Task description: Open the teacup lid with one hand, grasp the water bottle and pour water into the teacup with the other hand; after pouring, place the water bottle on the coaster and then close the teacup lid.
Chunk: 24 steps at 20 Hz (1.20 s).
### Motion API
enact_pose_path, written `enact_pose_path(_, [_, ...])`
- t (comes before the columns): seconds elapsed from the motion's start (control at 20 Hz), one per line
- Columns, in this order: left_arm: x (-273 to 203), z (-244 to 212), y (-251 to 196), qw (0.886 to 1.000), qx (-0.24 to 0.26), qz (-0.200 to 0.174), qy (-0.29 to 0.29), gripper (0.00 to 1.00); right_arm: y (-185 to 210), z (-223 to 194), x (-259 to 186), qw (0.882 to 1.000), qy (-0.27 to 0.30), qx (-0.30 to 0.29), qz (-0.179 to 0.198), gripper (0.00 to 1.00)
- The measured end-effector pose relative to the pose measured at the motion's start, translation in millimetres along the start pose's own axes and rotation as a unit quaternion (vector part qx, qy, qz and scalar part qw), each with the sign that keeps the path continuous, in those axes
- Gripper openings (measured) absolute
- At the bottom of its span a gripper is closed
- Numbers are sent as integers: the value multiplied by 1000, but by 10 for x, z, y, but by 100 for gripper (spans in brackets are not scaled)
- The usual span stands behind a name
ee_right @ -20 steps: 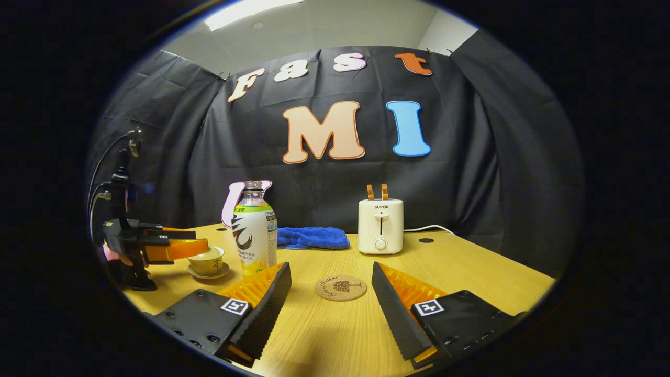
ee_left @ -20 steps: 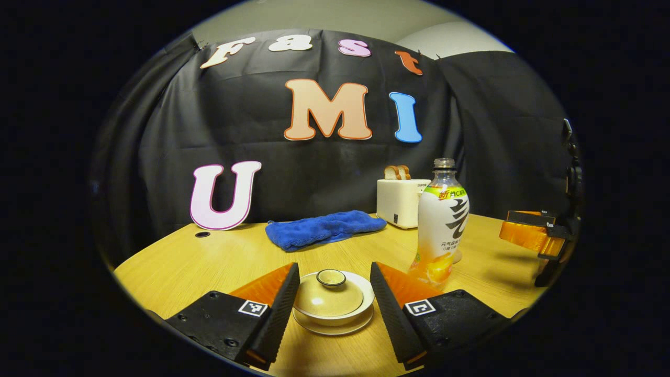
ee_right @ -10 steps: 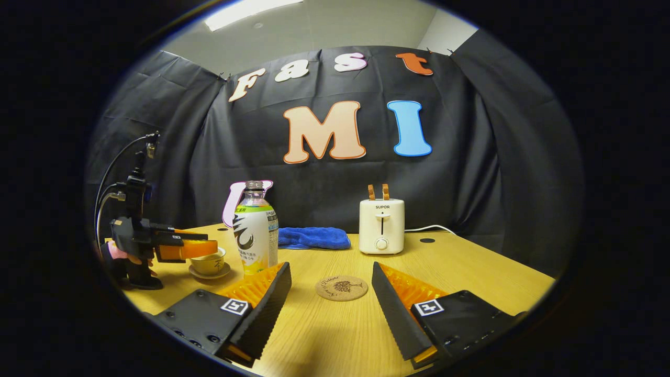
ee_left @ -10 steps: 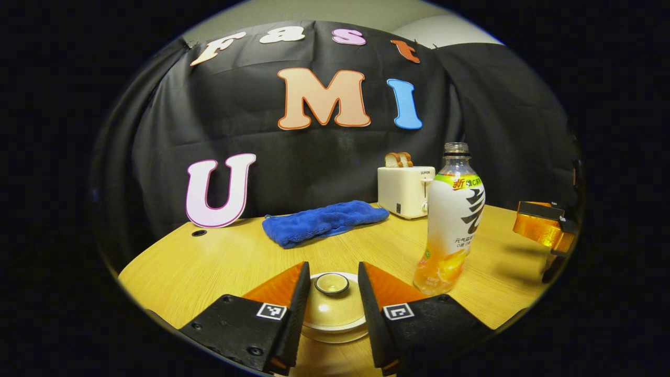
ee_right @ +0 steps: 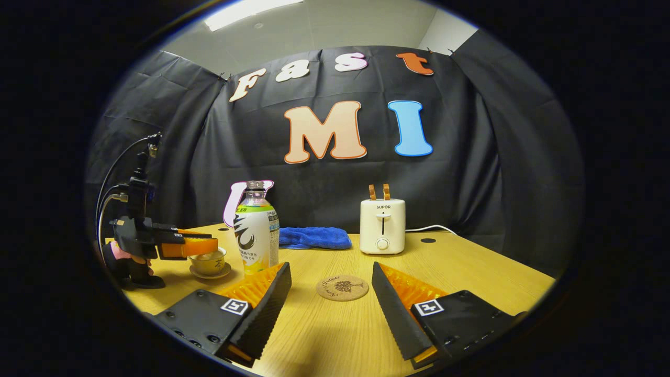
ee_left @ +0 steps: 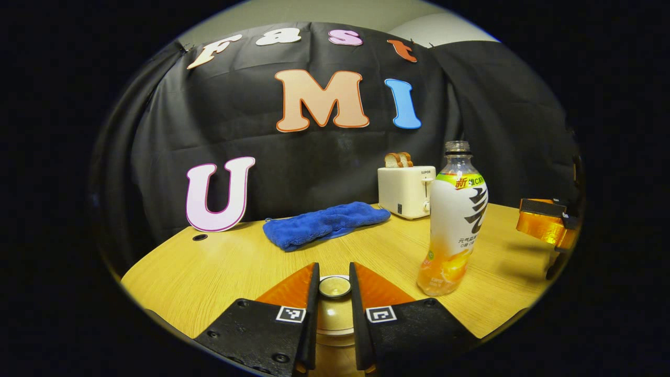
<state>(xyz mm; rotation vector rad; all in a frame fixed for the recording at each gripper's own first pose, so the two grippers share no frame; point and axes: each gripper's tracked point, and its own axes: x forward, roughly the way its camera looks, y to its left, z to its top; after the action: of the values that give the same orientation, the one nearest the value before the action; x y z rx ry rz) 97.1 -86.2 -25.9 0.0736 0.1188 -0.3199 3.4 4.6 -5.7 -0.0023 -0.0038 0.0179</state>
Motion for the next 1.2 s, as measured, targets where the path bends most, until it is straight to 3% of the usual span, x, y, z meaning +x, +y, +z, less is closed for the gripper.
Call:
enact_pose_path(0.05, [-3, 12, 2, 1000, -1, -1, -6, 27, -2, 9, 1, 1000, 0, 0, 0, 94])
enact_pose_path(0.45, [-155, 188, 185, 996, -34, 32, -70, 27, 23, -1, 9, 1000, -1, 0, 7, 94])
enact_pose_path(0.7, [-204, 146, 261, 996, -35, 52, -66, 27, 70, -4, 9, 1000, 1, 1, 18, 94])
enact_pose_path(0.8, [-245, 149, 334, 995, -35, 64, -65, 27, 202, -5, -7, 999, 0, 2, 46, 94])
enact_pose_path(0.9, [-309, 117, 432, 994, -36, 85, -64, 27, 354, -26, 2, 997, 4, 3, 81, 100])
enact_pose_path(0.95, [-354, 113, 492, 993, -36, 97, -64, 27, 426, -24, 10, 995, 4, 4, 95, 93])
enact_pose_path(1.05, [-449, 91, 601, 990, -38, 118, -64, 27, 547, -43, 45, 994, 6, 5, 113, 100])
enact_pose_path(1.2, [-591, 71, 731, 988, -37, 137, -65, 27, 744, -47, 140, 992, 8, 6, 129, 98])
